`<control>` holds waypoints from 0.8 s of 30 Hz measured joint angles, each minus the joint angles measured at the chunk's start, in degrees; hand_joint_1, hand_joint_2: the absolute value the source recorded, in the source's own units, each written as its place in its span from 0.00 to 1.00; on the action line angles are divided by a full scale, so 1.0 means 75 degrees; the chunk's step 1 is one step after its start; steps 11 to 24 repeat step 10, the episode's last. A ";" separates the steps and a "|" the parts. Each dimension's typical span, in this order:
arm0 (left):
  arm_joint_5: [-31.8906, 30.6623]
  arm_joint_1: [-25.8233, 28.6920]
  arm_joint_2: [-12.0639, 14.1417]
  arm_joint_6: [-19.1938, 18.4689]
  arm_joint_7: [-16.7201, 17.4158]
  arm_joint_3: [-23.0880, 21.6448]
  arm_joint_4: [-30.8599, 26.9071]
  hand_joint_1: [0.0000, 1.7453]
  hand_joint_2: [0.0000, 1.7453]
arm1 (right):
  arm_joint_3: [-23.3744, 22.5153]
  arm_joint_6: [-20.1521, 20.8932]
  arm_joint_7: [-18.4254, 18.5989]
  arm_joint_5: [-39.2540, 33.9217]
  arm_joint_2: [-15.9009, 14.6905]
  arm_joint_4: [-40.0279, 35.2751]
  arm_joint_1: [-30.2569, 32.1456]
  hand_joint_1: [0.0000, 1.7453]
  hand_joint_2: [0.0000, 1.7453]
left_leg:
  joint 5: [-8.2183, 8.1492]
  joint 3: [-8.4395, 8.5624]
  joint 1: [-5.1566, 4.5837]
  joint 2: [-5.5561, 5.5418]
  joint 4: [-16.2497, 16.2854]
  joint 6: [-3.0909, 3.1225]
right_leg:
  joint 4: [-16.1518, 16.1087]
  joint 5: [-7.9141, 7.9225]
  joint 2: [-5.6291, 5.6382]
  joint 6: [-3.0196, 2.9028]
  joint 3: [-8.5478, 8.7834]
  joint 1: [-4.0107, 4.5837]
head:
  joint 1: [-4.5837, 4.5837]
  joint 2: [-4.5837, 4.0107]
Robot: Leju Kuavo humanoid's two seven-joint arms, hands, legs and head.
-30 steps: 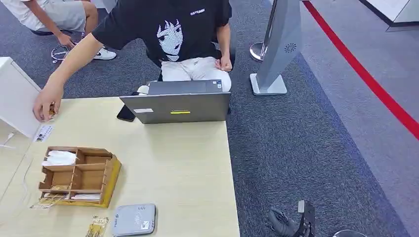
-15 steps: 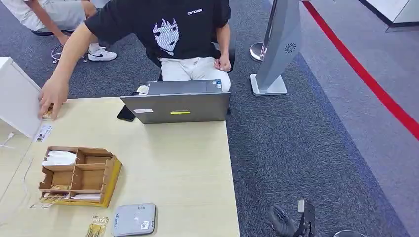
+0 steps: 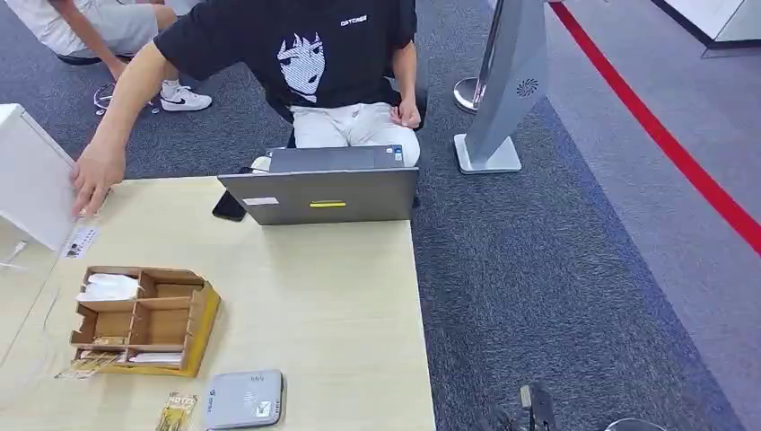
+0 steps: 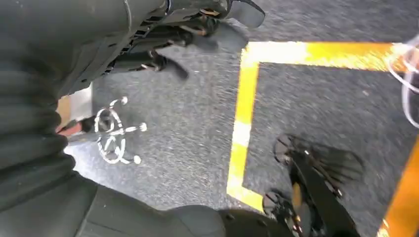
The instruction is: Pass the card to the sensor for recognition and then transmit it.
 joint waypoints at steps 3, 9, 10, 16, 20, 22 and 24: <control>0.0198 -0.0223 0.0201 0.0026 -0.0323 -0.0323 0.0530 0.00 1.00 | -0.0009 0.0070 0.0096 0.0329 -0.0009 0.0405 -0.0006 0.00 1.00 | 0.0000 0.0000 0.0000 0.0002 0.0000 0.0000 | 0.0000 0.0001 0.0001 0.0000 -0.0001 0.0000 | 0.0000 0.0000; 0.0562 -0.0621 0.0653 0.0090 -0.0956 -0.0973 0.1559 0.00 1.00 | -0.0026 0.0242 0.0222 0.0959 -0.0023 0.1201 -0.0057 0.00 0.00 | 0.0000 -0.0001 0.0000 0.0002 0.0000 0.0000 | 0.0000 0.0000 0.0000 -0.0001 -0.0002 0.0000 | 0.0000 0.0000; 0.0632 -0.0696 0.0717 0.0093 -0.1069 -0.1093 0.1743 0.00 1.00 | -0.0032 0.0286 0.0251 0.1075 -0.0029 0.1346 -0.0072 0.00 0.00 | 0.0000 -0.0001 0.0000 0.0002 0.0000 0.0000 | 0.0000 0.0000 0.0000 -0.0001 -0.0002 0.0000 | 0.0000 0.0000; 0.0632 -0.0696 0.0717 0.0093 -0.1069 -0.1093 0.1743 0.00 1.00 | -0.0032 0.0286 0.0251 0.1075 -0.0029 0.1346 -0.0072 0.00 0.00 | 0.0000 -0.0001 0.0000 0.0002 0.0000 0.0000 | 0.0000 0.0000 0.0000 -0.0001 -0.0002 0.0000 | 0.0000 0.0000; 0.0632 -0.0696 0.0717 0.0093 -0.1069 -0.1093 0.1743 0.00 1.00 | -0.0032 0.0286 0.0251 0.1075 -0.0029 0.1346 -0.0072 0.00 0.00 | 0.0000 -0.0001 0.0000 0.0002 0.0000 0.0000 | 0.0000 0.0000 0.0000 -0.0001 -0.0002 0.0000 | 0.0000 0.0000; 0.0632 -0.0696 0.0717 0.0093 -0.1069 -0.1093 0.1743 0.00 1.00 | -0.0032 0.0286 0.0251 0.1075 -0.0029 0.1346 -0.0072 0.00 0.00 | 0.0000 -0.0001 0.0000 0.0002 0.0000 0.0000 | 0.0000 0.0000 0.0000 -0.0001 -0.0002 0.0000 | 0.0000 0.0000; 0.0632 -0.0696 0.0717 0.0093 -0.1069 -0.1093 0.1743 0.00 1.00 | -0.0032 0.0286 0.0251 0.1075 -0.0029 0.1346 -0.0072 0.00 0.00 | 0.0000 -0.0001 0.0000 0.0002 0.0000 0.0000 | 0.0000 0.0000 0.0000 -0.0001 -0.0002 0.0000 | 0.0000 0.0000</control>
